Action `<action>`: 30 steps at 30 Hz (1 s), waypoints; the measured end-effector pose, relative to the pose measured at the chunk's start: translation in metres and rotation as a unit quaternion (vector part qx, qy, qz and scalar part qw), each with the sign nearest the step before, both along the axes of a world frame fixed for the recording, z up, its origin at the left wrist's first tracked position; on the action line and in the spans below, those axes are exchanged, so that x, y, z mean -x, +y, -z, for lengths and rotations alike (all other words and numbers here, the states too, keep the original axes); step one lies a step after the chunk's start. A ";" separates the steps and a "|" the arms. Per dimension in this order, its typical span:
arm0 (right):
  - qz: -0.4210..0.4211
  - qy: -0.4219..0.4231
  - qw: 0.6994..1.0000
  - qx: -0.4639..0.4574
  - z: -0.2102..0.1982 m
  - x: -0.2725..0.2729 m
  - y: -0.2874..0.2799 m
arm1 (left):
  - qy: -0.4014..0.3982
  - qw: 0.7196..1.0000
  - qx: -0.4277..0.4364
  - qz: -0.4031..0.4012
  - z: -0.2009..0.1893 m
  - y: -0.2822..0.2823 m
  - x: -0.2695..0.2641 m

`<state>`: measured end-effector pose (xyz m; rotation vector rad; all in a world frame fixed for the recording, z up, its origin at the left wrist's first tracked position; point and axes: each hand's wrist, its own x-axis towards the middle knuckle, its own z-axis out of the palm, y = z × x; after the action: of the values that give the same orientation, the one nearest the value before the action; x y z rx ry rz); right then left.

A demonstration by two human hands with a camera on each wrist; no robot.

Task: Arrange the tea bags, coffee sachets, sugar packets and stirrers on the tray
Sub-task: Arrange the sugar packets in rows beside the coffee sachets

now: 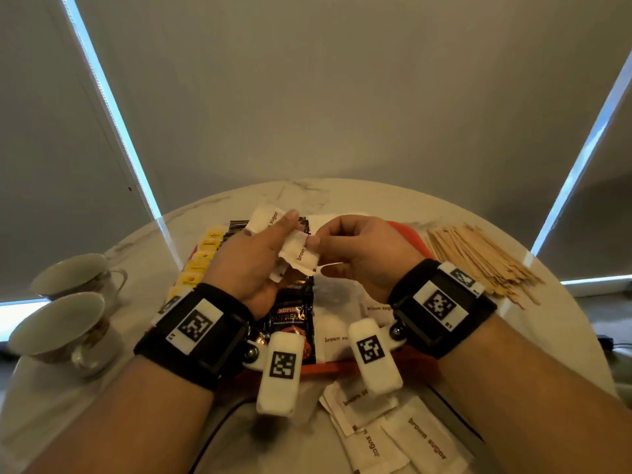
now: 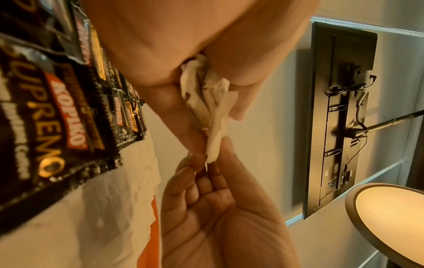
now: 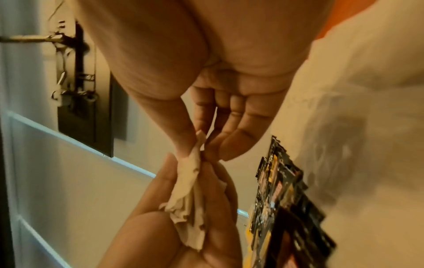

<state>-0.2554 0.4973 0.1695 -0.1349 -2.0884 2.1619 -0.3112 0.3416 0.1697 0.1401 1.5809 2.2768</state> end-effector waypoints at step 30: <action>0.065 0.021 0.998 0.010 0.011 -0.001 0.013 | 0.077 0.989 0.121 0.035 0.005 0.000 0.002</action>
<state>-0.2541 0.5100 0.1584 -0.2202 -1.9770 2.0934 -0.3131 0.3412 0.1649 0.3078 1.8844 2.0439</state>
